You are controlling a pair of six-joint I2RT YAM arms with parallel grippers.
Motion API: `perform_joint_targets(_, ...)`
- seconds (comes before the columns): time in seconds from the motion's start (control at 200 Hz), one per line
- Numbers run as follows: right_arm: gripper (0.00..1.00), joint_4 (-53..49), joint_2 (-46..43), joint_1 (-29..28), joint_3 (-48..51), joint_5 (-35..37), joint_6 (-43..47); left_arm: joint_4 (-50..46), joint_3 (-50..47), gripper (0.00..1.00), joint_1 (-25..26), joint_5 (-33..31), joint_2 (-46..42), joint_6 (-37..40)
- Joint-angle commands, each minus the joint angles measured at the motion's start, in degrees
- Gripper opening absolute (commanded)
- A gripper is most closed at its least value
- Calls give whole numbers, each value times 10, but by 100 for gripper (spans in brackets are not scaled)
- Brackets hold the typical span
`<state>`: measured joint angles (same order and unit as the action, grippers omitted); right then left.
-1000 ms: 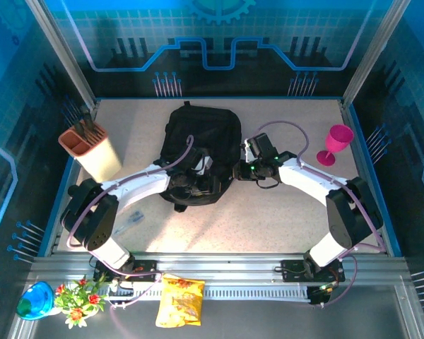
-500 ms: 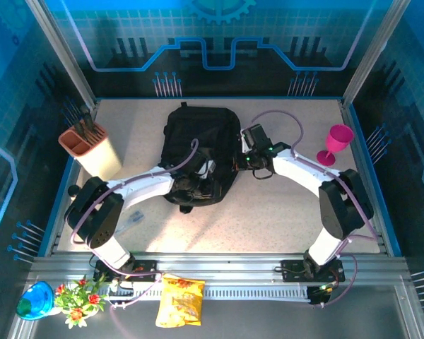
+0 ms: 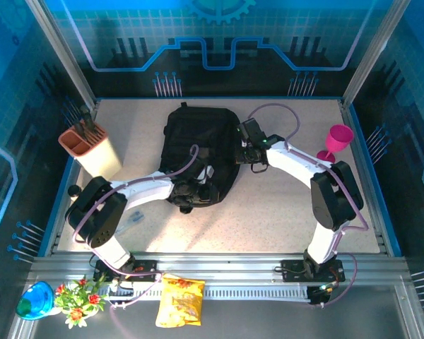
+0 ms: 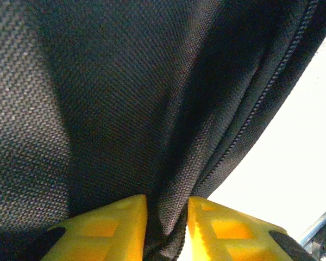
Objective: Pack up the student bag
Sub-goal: Move the student bag to the center of the table.
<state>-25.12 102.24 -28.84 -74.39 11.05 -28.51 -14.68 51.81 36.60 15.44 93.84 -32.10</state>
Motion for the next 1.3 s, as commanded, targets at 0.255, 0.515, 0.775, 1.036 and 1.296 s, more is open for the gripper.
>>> perform_joint_targets(0.255, 70, 27, -78, 3, 51, -67, -25, -139, 69, 58, -6, -131, -111, 45)
perform_joint_targets(0.515, 74, 25, 1, -1, 39, -121, -74, -134, 116, 74, -63, -218, -123, 58)
perform_joint_targets(0.775, 70, 29, 5, 2, 93, -118, -81, -121, 164, 78, -80, -213, -77, 65)
perform_joint_targets(1.036, 67, 30, -53, 5, 203, -103, -68, -133, 230, 75, -76, -178, -7, 83)
perform_joint_targets(1.296, 67, 51, -158, 6, 302, -126, -52, -148, 293, 63, -43, -157, 60, 74)
